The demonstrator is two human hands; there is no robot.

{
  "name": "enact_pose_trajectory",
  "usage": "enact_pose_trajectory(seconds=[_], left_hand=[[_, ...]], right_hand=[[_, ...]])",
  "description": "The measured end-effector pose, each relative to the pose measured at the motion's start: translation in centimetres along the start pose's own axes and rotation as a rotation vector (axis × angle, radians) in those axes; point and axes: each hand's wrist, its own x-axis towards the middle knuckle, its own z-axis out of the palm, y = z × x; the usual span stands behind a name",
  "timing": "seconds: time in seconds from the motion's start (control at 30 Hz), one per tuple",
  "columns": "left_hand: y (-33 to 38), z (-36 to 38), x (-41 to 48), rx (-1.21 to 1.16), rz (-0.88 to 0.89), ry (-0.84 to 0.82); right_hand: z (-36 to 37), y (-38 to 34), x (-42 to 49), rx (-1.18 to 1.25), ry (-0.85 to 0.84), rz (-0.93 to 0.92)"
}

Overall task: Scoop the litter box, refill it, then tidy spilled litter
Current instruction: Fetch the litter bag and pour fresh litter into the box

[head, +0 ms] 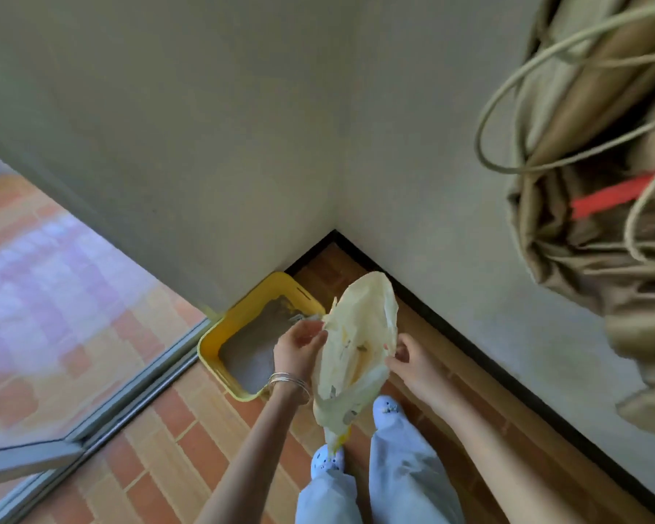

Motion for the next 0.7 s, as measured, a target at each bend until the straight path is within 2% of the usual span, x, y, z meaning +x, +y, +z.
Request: enact_pose_trajectory(seconds=[0.17,0.37,0.53,0.7], left_hand=[[5.7,3.1,-6.2,0.200,0.213,-0.357],[9.4,9.6,-14.7,0.298,0.361,-0.763],[10.9,15.4,-21.5,0.479,0.556,-0.962],[11.6,21.3,-28.9,0.606,0.653,-1.187]], right_hand=[[-3.5,1.1,-7.4,0.185,0.210,0.031],[-7.7,5.0,-16.2,0.494,0.525,0.164],[-10.9,8.5,-23.4,0.693,0.767,0.182],[-14.1,14.6,-29.4,0.707,0.919,0.314]])
